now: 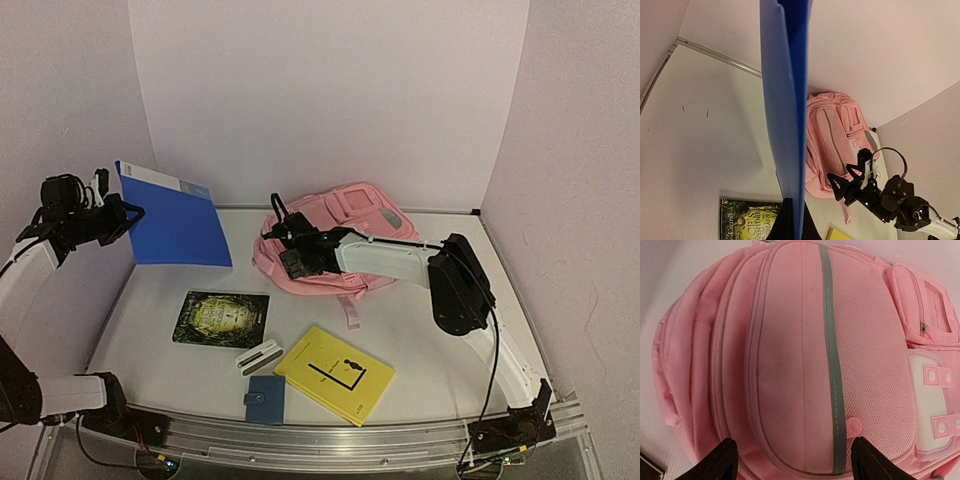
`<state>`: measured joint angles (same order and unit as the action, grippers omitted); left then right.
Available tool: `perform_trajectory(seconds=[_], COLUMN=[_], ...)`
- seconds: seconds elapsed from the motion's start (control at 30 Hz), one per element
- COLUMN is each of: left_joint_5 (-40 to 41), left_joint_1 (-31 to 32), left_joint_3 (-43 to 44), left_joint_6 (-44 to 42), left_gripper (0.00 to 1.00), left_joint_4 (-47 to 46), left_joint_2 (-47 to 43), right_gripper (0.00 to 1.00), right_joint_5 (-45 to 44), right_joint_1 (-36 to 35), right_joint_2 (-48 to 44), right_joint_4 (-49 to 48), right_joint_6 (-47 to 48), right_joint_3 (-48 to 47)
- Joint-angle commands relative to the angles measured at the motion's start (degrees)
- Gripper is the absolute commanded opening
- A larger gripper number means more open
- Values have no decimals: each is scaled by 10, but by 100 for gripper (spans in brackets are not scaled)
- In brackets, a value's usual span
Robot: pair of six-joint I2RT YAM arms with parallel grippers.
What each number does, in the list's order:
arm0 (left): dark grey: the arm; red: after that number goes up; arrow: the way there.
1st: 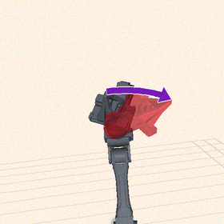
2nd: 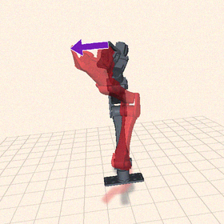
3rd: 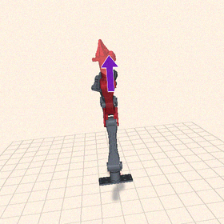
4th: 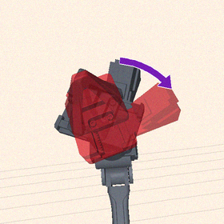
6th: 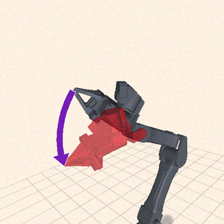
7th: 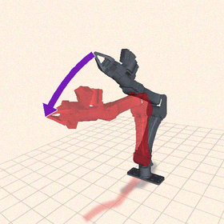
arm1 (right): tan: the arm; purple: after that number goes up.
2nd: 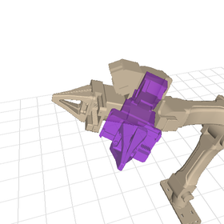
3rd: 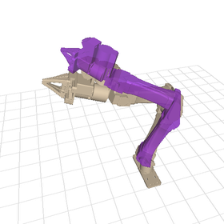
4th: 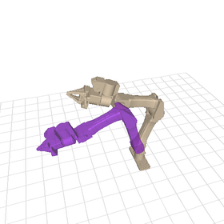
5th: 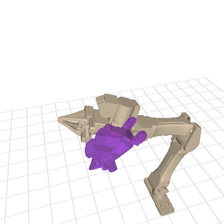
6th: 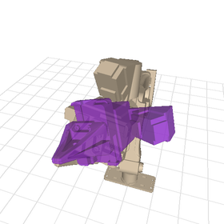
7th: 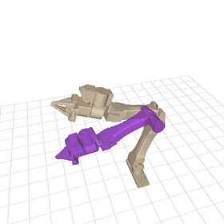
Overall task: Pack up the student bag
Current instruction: Place the files in the student bag.
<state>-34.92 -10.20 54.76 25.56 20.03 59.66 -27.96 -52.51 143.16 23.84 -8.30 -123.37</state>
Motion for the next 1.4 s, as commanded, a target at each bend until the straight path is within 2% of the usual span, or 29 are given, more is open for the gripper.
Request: perform_trajectory(seconds=[0.0,0.07,0.1,0.17,0.23,0.3,0.33,0.47,0.6,0.73,0.83,1.0,1.2,1.37], left_joint_5=[-25,-38,-45,-53,-55,-58,-59,-73,-126,-209,-235,-217,-198,-156], left_joint_1=[-2,-2,-2,-2,-2,-2,-2,-2,-2,-1,1,10,28,78], left_joint_3=[23,23,22,21,21,22,22,22,29,1,-24,-50,-100,-138], left_joint_6=[-6,-4,-3,-2,-2,-2,-1,8,32,121,195,266,328,359], left_gripper=[0,0,0,0,0,0,0,0,0,0,0,0,0,0], left_joint_4=[-47,-50,-52,-55,-56,-56,-55,-59,-77,-161,-224,-246,-276,-297], left_joint_2=[-10,-5,-3,0,-1,1,2,9,24,30,6,-45,-52,-53], right_gripper=[74,66,57,34,17,3,0,0,0,0,0,0,0,0], right_joint_5=[-22,-21,-18,-14,-17,-17,-14,13,42,57,51,75,101,105], right_joint_1=[20,25,28,33,34,34,34,34,35,34,34,34,35,34], right_joint_2=[55,75,81,80,62,33,12,-92,-191,-266,-309,-369,-409,-434], right_joint_4=[4,4,4,2,-4,-16,-24,-70,-122,-143,-149,-181,-217,-266], right_joint_6=[25,27,25,10,-8,-25,-34,-78,-112,-136,-160,-189,-224,-249], right_joint_3=[-59,-81,-87,-91,-81,-62,-49,29,106,154,188,243,281,314])
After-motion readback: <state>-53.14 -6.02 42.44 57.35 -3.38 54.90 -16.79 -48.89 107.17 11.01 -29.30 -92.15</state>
